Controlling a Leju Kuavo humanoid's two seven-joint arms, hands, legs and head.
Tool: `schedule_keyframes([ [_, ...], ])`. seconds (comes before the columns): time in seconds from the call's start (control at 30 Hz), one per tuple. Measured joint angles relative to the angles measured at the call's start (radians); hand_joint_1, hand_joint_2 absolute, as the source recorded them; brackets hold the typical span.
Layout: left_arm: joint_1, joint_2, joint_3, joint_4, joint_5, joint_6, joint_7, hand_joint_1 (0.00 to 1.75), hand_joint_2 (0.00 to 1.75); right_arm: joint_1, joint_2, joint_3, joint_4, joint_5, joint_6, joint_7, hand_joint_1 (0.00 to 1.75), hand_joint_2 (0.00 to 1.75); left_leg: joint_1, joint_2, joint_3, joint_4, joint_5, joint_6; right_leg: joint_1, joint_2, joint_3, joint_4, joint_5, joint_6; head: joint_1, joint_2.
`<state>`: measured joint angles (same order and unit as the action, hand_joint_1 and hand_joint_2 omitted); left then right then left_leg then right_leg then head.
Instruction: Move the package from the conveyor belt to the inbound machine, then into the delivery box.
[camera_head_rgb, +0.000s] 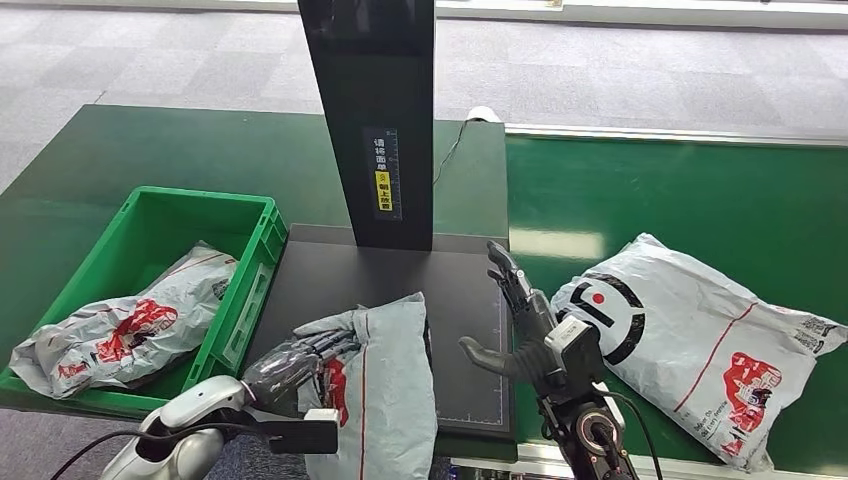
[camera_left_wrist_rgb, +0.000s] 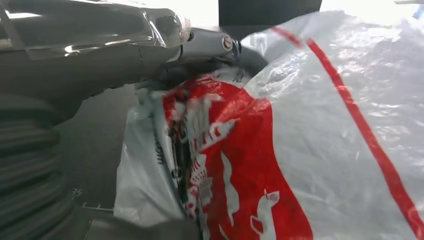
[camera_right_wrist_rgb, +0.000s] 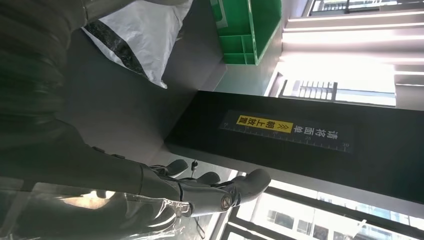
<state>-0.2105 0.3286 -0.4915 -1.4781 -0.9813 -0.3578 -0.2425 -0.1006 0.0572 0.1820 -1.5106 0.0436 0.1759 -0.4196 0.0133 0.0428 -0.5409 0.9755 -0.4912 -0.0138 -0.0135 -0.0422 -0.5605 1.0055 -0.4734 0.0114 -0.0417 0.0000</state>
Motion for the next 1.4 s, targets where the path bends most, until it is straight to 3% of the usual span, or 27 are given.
schedule_keyframes([
  [0.5,-0.032,-0.017,-0.034,0.009,-0.001,0.047,0.013,1.75,1.75,0.014,-0.003,0.000,-0.014,0.001,-0.006,0.002,0.00,1.75,0.000,0.001,0.001,0.000,0.000,0.000,0.000,0.000,0.001,0.000,0.000,0.000,0.000,0.000],
  [0.67,-0.030,-0.023,-0.029,0.007,-0.001,0.108,0.017,1.75,1.75,0.032,-0.005,-0.005,-0.030,0.001,-0.004,0.002,0.00,1.75,0.000,0.001,0.001,0.000,0.000,0.000,0.000,0.000,0.001,0.000,0.000,0.000,0.000,0.000],
  [0.77,-0.021,-0.030,-0.009,-0.008,0.018,0.224,0.006,1.75,1.75,0.046,-0.005,-0.009,-0.041,0.001,-0.002,0.000,0.00,1.75,0.000,0.002,0.001,0.000,0.000,0.000,0.000,0.001,0.000,0.000,0.000,0.000,0.000,0.000],
  [1.03,0.052,-0.106,0.162,-0.155,0.032,0.731,-0.033,1.75,1.75,0.095,-0.006,-0.017,-0.073,0.012,-0.014,-0.023,0.00,1.75,0.000,0.002,-0.001,0.000,0.000,0.000,0.000,0.001,-0.002,0.000,0.000,0.000,0.000,0.000],
  [1.2,0.096,-0.157,0.258,-0.243,0.030,0.949,-0.072,1.75,1.75,0.094,-0.005,-0.016,-0.072,0.017,-0.028,-0.030,0.00,1.75,0.000,0.002,-0.002,0.000,0.000,0.000,0.000,0.001,-0.002,0.000,0.000,0.000,0.000,0.000],
  [1.3,0.117,-0.184,0.322,-0.286,0.030,1.017,-0.121,1.75,1.75,0.085,-0.005,-0.012,-0.067,0.016,-0.034,-0.032,0.00,1.75,0.000,0.001,-0.002,0.000,0.000,0.000,0.000,0.001,-0.002,0.000,0.000,0.000,0.000,0.000],
  [1.4,0.123,-0.229,0.423,-0.326,0.001,1.019,-0.186,1.75,1.75,0.070,-0.005,-0.005,-0.057,0.015,-0.035,-0.032,0.00,1.75,0.000,0.001,-0.002,0.000,0.000,0.000,0.001,0.001,-0.001,0.000,0.000,0.000,0.000,0.000],
])
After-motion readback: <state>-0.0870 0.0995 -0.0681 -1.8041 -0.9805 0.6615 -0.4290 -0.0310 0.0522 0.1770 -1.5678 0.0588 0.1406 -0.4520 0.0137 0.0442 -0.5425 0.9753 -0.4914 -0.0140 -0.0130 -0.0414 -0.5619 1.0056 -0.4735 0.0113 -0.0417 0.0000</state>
